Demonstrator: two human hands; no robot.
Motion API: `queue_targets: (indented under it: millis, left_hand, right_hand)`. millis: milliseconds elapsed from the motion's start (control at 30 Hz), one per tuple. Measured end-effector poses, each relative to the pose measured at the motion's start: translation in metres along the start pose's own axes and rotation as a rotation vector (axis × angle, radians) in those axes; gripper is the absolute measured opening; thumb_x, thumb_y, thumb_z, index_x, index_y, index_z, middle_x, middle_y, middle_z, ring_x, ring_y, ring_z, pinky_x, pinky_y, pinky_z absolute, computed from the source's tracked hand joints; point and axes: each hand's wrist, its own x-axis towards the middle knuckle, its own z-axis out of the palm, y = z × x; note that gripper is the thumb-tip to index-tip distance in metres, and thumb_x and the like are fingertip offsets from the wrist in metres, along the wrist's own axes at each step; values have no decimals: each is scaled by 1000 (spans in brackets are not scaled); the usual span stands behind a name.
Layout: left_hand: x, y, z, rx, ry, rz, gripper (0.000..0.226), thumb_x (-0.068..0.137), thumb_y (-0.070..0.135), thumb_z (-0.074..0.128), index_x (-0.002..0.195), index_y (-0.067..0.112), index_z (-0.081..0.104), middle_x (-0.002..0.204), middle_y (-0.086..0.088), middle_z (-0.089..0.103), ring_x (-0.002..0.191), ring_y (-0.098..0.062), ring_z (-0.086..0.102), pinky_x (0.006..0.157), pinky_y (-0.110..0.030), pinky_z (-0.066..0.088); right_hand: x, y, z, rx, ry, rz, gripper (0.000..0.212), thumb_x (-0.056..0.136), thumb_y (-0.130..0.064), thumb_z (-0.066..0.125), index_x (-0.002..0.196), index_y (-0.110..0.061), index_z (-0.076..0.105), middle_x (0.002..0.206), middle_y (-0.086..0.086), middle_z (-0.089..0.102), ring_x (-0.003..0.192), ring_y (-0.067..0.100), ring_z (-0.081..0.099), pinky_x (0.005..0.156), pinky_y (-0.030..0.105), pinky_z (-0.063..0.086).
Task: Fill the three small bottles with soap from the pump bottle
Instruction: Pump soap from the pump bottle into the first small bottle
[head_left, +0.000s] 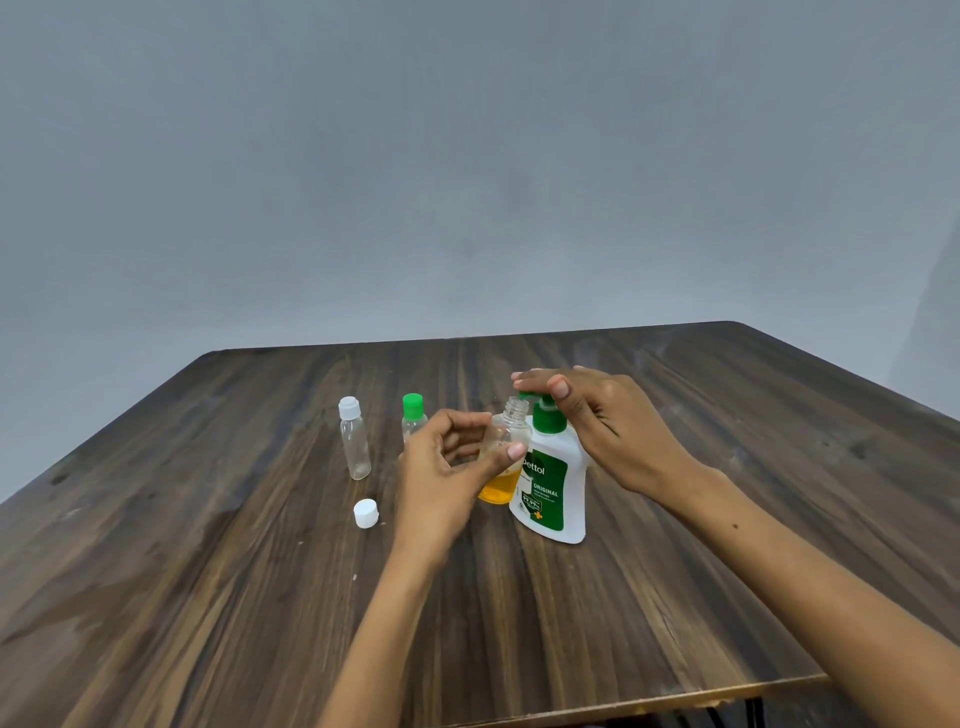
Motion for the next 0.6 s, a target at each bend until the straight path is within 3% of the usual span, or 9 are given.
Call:
queue_targets:
  millis: [200,367,600]
  left_hand:
    - [-1,1,0,-3,4,-1,44,59,28,83,98,16,67,99,1,74,94,-11,71,80,-22,57]
    - [1,-1,-3,9,12,4,36,67,16,85,98,17,67,98,1,74,94,-11,71,79,-20,56]
    - [-1,0,-1,-4,9,3,43,59,28,83,97,16,67,98,0,74,93,-11,71,81,-23,57]
  right_hand:
    - [8,-1,-4,-38,-28,-13,84,91,-73,9,117,-21,69,123,-10,66,116,3,58,109,42,38]
    - [3,0,1,-14,9,-11,81,92,-72,12,110,-22,72,115,-11,69,106,1,62,101,39,43]
    - [7,-2,-3,-50,-16,-19,85,91,-73,9,114,-20,71,120,-11,67,103,-12,56,98,33,41]
